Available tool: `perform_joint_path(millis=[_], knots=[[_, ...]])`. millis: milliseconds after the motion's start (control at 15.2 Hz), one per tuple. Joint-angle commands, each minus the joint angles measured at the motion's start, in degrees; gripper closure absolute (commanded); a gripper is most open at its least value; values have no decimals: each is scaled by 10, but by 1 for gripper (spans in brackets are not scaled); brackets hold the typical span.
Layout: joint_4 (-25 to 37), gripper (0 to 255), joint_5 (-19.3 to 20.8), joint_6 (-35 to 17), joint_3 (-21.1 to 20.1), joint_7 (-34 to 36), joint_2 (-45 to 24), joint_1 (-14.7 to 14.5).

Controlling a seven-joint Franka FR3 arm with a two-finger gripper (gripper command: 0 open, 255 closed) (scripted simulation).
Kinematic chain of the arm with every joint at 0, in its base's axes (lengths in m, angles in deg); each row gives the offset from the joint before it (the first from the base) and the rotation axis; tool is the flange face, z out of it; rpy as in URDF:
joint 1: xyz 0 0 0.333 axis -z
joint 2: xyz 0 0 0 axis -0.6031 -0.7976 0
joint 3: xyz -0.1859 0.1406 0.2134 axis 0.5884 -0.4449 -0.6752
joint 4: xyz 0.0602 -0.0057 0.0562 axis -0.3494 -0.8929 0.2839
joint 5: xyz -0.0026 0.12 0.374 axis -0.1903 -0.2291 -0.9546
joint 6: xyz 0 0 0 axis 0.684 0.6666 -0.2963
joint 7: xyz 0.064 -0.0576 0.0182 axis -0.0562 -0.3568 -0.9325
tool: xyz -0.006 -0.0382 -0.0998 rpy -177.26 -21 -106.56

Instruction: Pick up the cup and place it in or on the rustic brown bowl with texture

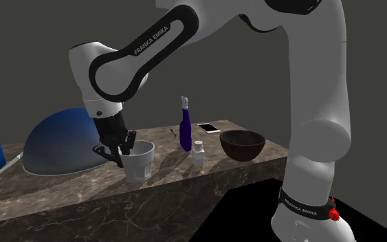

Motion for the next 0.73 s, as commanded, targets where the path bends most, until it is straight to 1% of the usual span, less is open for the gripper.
perform_joint_path(millis=[0,396,660], knots=[[0,255,0,0,0,0,0,0],[0,255,0,0,0,0,0,0],[13,255,-11,26,-2,-10,16,2]])
